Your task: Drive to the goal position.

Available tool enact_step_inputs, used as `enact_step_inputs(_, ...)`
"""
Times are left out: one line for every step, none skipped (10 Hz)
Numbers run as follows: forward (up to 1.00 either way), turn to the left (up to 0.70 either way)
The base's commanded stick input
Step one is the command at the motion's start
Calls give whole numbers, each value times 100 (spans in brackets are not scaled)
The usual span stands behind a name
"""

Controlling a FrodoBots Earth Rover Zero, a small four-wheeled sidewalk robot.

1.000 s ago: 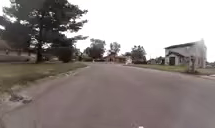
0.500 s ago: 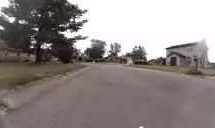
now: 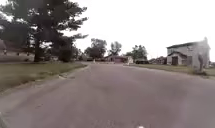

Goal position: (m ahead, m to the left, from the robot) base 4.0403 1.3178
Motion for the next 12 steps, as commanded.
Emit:
enact_step_inputs(70,1)
enact_step_inputs(70,1)
enact_step_inputs(70,1)
enact_step_inputs(70,1)
enact_step_inputs(70,1)
enact_step_inputs(70,1)
enact_step_inputs(70,1)
enact_step_inputs(70,1)
enact_step_inputs(70,1)
enact_step_inputs(70,1)
enact_step_inputs(70,1)
enact_step_inputs(70,1)
